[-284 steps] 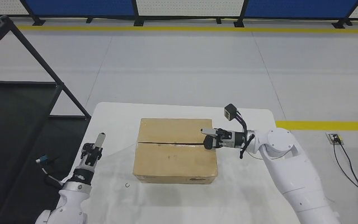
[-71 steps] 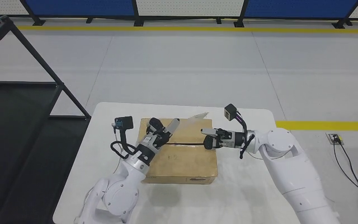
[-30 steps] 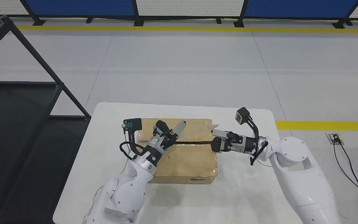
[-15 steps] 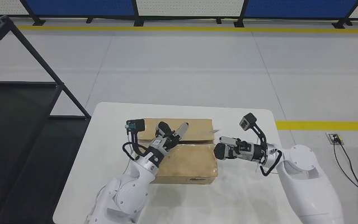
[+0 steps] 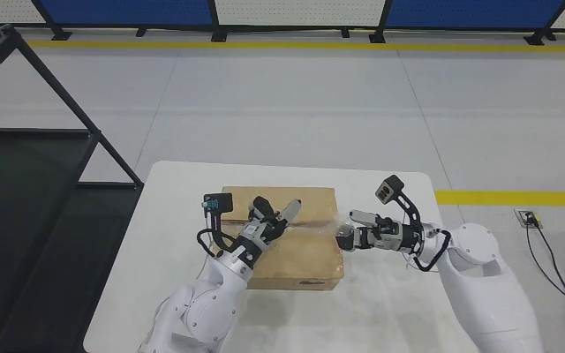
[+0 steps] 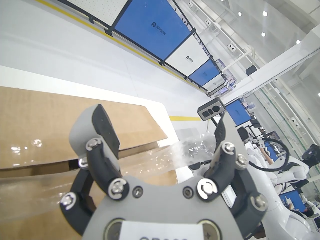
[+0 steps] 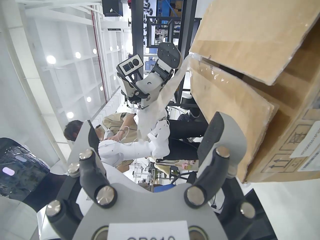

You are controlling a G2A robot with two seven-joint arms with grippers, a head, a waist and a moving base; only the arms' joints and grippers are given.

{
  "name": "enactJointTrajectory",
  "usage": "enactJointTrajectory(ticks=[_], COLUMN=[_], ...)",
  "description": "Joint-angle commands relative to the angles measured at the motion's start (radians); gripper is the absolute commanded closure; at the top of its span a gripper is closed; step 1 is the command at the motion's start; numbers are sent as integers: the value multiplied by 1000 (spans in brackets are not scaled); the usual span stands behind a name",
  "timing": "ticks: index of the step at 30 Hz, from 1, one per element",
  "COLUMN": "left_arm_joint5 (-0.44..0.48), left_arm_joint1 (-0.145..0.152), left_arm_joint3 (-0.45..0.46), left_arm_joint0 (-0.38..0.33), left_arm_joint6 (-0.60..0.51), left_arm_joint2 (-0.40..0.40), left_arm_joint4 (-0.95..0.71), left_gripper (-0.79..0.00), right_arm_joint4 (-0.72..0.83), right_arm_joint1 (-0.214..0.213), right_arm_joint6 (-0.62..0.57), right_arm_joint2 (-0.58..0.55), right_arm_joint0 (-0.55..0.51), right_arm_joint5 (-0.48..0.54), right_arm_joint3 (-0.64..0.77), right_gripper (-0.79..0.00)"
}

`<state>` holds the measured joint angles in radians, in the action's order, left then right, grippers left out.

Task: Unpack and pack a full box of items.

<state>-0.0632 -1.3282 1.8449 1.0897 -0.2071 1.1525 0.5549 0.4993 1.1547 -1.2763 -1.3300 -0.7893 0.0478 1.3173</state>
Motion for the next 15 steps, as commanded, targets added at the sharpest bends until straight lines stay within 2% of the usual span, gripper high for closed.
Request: enactJointTrajectory(ticks=[1,4,6,11,15], left_arm_joint5=[-1,-1,0,2,3], left_arm_joint1=[-1,-2,-3,-4,-6], left_arm_joint3=[0,0,0,2,6], left_arm_joint0=[1,1,2,3,5], left_arm_joint6=[-2,-4,-7,-11,-11], left_arm_joint2=[0,2,2,3,4], left_arm_joint4=[1,2,4,8,9], left_gripper=[-785,-785,-785,-785,-785], right_arm_joint4=[-1,-3,-10,-54,-58], right_arm_joint1=[-1,-3,-5,-11,-14], right_arm_joint6=[-3,-2,0,26,36], right_arm_joint2=[4,8,10,13,18], right_arm_joint0=[2,1,-1,-7,-8], right_arm_joint5=[4,5,7,7,5], right_arm_joint3=[-3,-6,-3,17,26], right_gripper=[-357,-179,-188,-274,-292])
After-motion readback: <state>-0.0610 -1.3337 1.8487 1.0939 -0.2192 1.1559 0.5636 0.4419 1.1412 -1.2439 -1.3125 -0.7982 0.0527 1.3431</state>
